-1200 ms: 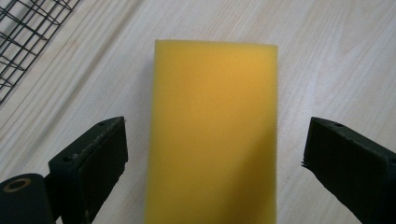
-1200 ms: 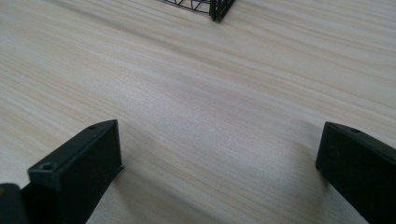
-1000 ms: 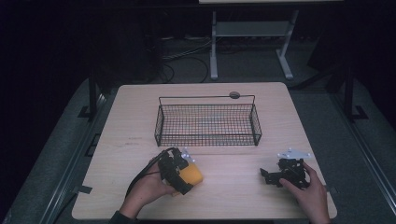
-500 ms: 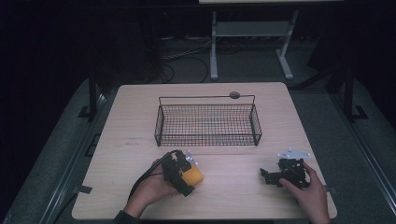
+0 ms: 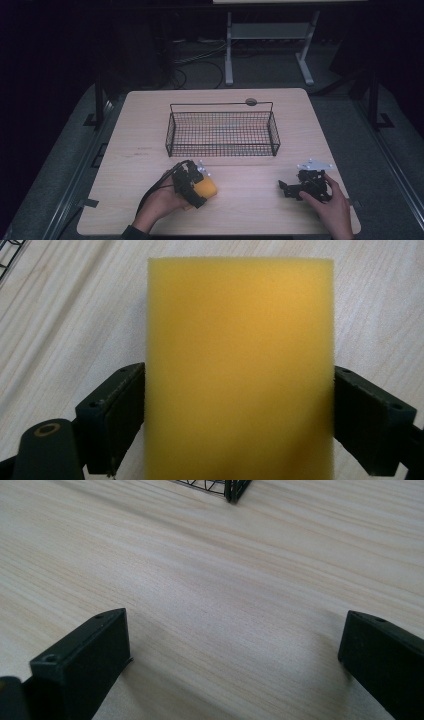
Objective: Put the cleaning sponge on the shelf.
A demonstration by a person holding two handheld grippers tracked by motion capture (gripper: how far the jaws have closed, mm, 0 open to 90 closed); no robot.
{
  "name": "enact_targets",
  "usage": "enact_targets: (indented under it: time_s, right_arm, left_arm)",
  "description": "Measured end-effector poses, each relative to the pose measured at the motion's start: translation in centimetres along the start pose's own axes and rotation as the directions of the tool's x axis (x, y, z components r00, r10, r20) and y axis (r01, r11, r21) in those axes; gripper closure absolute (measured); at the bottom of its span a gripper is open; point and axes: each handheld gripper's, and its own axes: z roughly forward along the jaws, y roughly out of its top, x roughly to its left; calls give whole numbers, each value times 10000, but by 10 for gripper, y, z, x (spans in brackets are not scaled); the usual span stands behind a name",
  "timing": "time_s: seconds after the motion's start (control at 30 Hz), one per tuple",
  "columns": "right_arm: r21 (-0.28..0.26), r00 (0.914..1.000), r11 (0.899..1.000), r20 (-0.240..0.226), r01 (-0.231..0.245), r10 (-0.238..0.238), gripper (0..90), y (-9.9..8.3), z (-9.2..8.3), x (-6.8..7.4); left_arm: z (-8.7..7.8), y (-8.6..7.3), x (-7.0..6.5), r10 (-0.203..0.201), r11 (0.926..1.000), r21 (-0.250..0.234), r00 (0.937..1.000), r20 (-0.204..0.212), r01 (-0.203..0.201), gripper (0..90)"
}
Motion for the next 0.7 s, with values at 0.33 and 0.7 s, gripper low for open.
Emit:
enact_targets:
  time_s: [0.33, 0.7]
  right_arm:
    - [3, 10000, 10000, 1, -8, 8, 0, 0, 0, 0]
    - [0, 10000, 10000, 0, -3, 3, 0, 0, 0, 0]
  left_arm:
    - [-2, -1, 0, 17, 10000, -38, 10000, 21, -17, 216]
    - [-3, -2, 2, 41, 10000, -65, 9998, 195, -39, 227]
